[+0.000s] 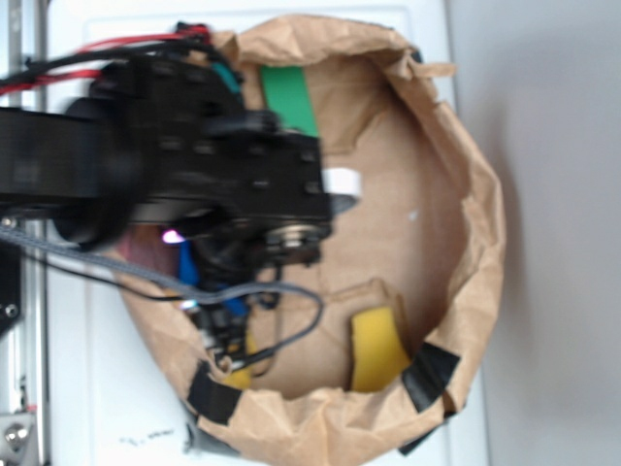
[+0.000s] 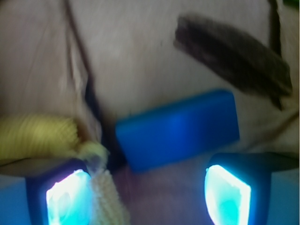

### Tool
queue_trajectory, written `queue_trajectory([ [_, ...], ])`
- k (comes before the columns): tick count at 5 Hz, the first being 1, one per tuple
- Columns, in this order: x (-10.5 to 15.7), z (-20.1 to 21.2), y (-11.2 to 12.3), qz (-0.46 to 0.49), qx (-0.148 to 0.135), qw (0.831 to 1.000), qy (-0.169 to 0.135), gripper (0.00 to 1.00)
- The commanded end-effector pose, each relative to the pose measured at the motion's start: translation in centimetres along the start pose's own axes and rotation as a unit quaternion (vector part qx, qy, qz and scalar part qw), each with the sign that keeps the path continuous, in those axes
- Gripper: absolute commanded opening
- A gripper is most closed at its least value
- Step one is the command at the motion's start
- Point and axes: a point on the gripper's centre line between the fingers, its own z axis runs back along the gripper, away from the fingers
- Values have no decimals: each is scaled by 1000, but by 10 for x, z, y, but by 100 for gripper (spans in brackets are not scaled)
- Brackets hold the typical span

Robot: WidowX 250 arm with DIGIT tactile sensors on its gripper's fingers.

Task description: Grab the yellow cloth.

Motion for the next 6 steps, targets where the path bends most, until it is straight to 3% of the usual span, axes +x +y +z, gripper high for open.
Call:
queue_trajectory([
  [1,-4,5,4,-27,-53,997,-45,100],
  [2,-4,5,4,-27,-53,997,-45,100],
  [4,11,47,-17,11,-120,992,-27,100],
  [6,15,38,-14,-1,-132,991,1,100],
])
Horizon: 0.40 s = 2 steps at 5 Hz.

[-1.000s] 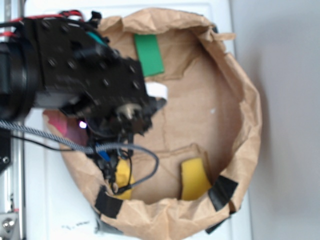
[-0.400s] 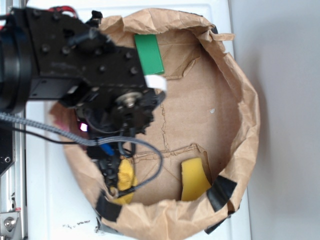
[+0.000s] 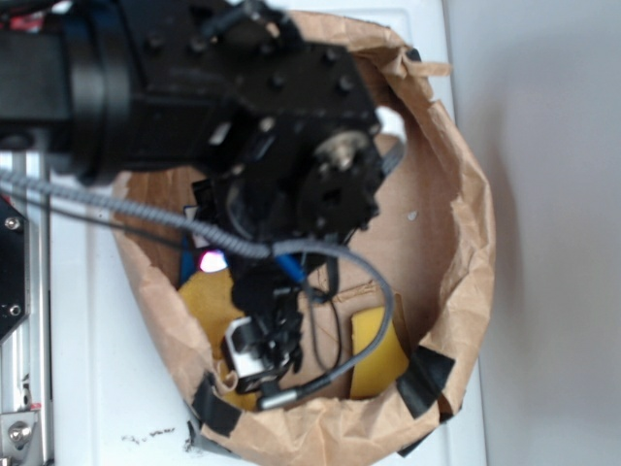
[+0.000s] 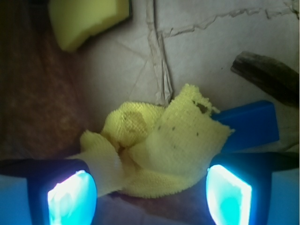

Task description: Grab the yellow cloth.

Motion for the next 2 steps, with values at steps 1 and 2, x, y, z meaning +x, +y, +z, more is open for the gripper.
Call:
queue_trajectory([
  [1,-9,-26,21,-33,-10,999,37,100],
  [2,-11,-48,28,-42,-4,999,12,100],
])
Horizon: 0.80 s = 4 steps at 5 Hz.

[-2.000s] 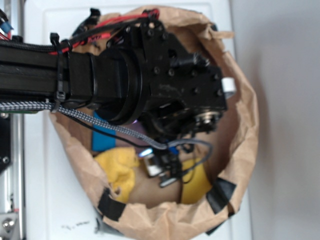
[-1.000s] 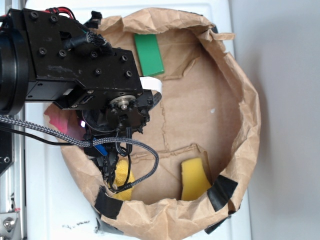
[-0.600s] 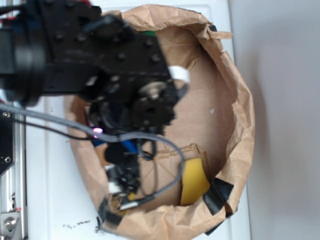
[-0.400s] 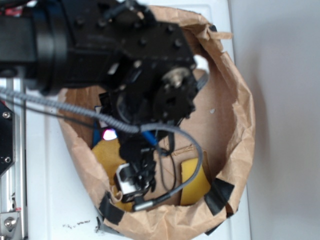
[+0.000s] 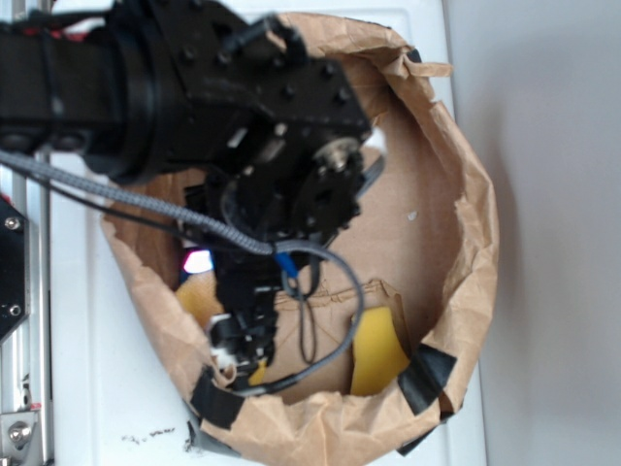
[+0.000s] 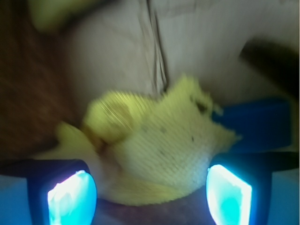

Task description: Grab the yellow cloth.

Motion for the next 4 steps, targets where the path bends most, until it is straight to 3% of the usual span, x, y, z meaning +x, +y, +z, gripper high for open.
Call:
queue_trajectory([
  [1,1,-31,19,-11,-2,999,-53,0],
  [2,2,-30,19,-10,-4,997,-78,0],
  [3,2,-13,14,-13,-25,994,-105,0],
  [4,-1,19,4,-7,-33,989,-144,0],
])
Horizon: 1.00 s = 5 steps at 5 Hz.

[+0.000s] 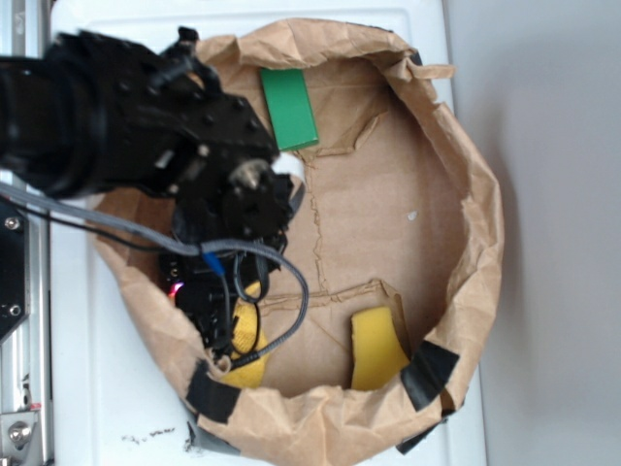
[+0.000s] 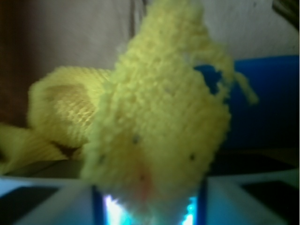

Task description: Grab the yellow cloth.

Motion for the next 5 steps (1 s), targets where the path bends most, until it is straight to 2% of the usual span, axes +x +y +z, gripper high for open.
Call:
queue_trajectory([
  [1,16,84,-14,45,-6,993,-110,0],
  [2,22,119,-11,55,32,982,-179,0],
  [3,21,138,-4,64,87,974,-198,0],
  [4,9,146,4,57,183,953,-234,0],
  [5,3,151,12,58,180,949,-251,0],
])
